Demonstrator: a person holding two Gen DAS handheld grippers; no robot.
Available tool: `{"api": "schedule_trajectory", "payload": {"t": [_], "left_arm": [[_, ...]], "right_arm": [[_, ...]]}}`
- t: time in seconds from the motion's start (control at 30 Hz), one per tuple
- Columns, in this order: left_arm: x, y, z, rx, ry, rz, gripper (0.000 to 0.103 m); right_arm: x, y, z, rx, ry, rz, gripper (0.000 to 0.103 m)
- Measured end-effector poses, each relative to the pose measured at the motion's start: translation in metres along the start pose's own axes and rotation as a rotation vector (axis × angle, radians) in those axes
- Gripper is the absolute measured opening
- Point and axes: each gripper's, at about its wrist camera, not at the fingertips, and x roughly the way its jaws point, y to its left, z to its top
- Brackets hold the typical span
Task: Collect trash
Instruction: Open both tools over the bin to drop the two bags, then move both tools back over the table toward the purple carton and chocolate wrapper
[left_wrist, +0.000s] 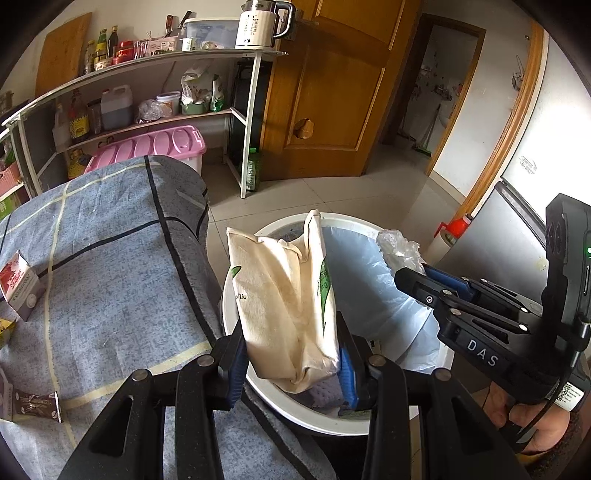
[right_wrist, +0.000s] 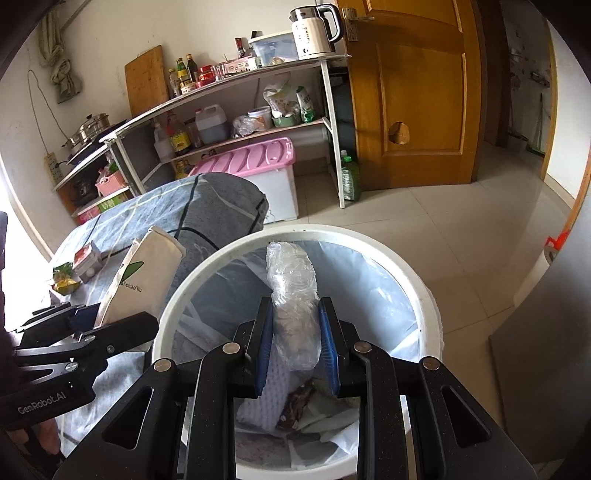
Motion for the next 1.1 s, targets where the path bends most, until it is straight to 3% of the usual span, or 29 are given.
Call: {"api": "schedule_trajectory", "payload": {"t": [0.2, 0.27, 0.33, 0.77, 0.9, 1.1], "left_arm": [[0.013, -0.002, 0.001, -0.002, 0.034, -0.010, 0.043], [0.015, -0.002, 0.000, -0.001, 0.040, -0.005, 0.048], [0.015, -0.001, 0.000, -0.013, 0.037, -0.020, 0.055], [-0.008, 0.017, -0.004, -0.055, -0.007, 0.009, 0.056], [-0.022, 0.030, -0.008, -0.063, -0.035, 0.078, 0.057], [-0.042, 0.064, -0.014, -0.136, -0.059, 0.103, 0.057]], "right_arm": [[0.006, -0.008, -0.005, -0.002, 0.030, -0.039, 0.029], [0.007, -0.009, -0.005, -0.006, 0.034, -0.050, 0.042], [0.006, -0.011, -0.006, 0.000, 0.030, -0.044, 0.046], [0.003, -0.001, -0.005, 0.019, 0.028, -0.029, 0.047], [0.001, 0.011, -0.005, 0.006, 0.020, -0.002, 0.047], [0.004, 0.039, -0.004, -0.038, 0.019, 0.037, 0.047]]}}
